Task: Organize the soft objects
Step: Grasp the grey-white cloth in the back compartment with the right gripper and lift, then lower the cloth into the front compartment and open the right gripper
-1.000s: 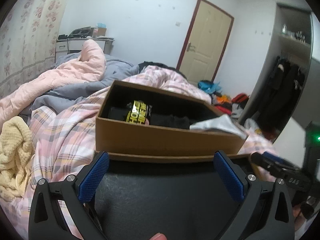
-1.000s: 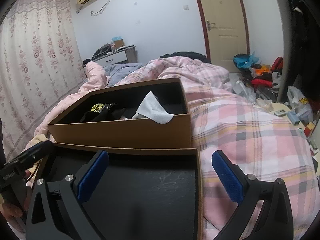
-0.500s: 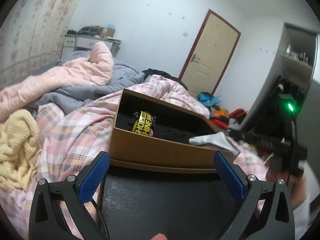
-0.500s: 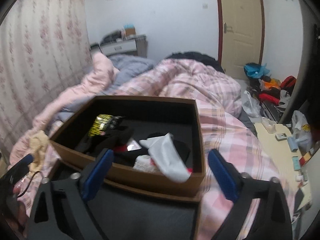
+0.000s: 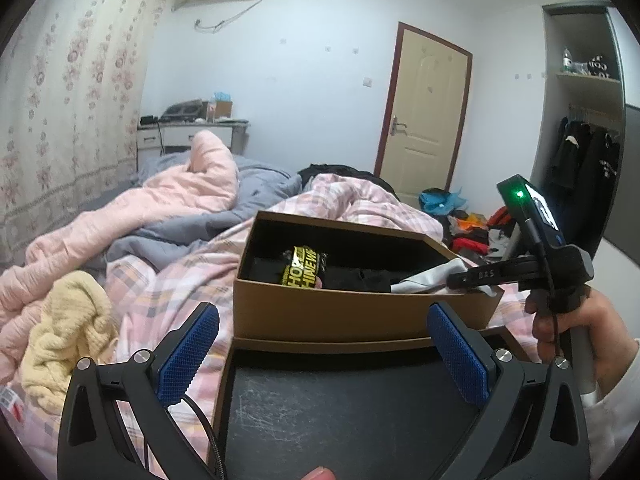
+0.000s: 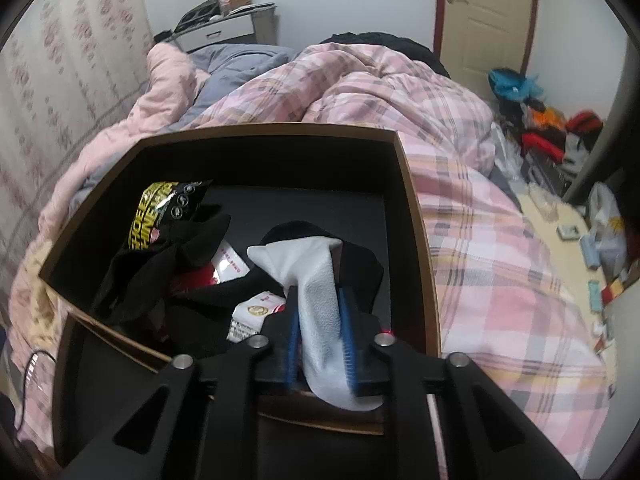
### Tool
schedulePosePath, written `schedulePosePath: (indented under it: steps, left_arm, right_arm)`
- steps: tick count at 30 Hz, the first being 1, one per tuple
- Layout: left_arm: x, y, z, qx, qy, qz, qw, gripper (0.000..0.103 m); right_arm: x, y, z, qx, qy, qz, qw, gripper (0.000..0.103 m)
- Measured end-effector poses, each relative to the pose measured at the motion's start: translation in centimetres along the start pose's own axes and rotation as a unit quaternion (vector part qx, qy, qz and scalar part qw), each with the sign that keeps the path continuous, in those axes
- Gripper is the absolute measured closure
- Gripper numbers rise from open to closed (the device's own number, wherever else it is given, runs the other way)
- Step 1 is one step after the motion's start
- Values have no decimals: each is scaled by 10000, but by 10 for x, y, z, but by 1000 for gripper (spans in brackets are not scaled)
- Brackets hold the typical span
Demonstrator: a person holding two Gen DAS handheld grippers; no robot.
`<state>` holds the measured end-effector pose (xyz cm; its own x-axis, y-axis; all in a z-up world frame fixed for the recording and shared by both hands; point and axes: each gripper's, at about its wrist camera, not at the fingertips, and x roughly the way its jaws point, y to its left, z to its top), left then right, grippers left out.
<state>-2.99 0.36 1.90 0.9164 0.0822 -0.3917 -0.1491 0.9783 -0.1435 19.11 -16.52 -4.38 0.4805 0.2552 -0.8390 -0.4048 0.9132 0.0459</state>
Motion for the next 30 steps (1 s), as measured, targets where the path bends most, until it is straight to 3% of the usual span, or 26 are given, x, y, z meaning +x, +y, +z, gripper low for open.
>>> schedulePosePath:
  steps: [5,9,17,21,25,30]
  left_arm:
    - [-1,-1,0,29,-2,21,10000,0]
    - [1,-1,-1,32,35,30,10000,0]
    - [3,-4,-3,74,121,21,9999,0]
    - [5,-4,-3,65,170,50,9998,0]
    - [7,-2,-3,30,203,27,9998,0]
    - [11,-2,-4,-1,277,-9,9996,0]
  right_arm:
    - [-16,-4,6,138,-372,150,9991,95]
    - [-55,-1,7,127,-975,362,9945,96]
    - [-151,13,-7,14,-2225,701,9724,96]
    - [-179,17,-25,-49,-2573,1002,9611,96]
    - [-172,13,-41,-53,-2570,1217,9587,96]
    - [-125,16,-51,-74,-2057,1273,9703,96]
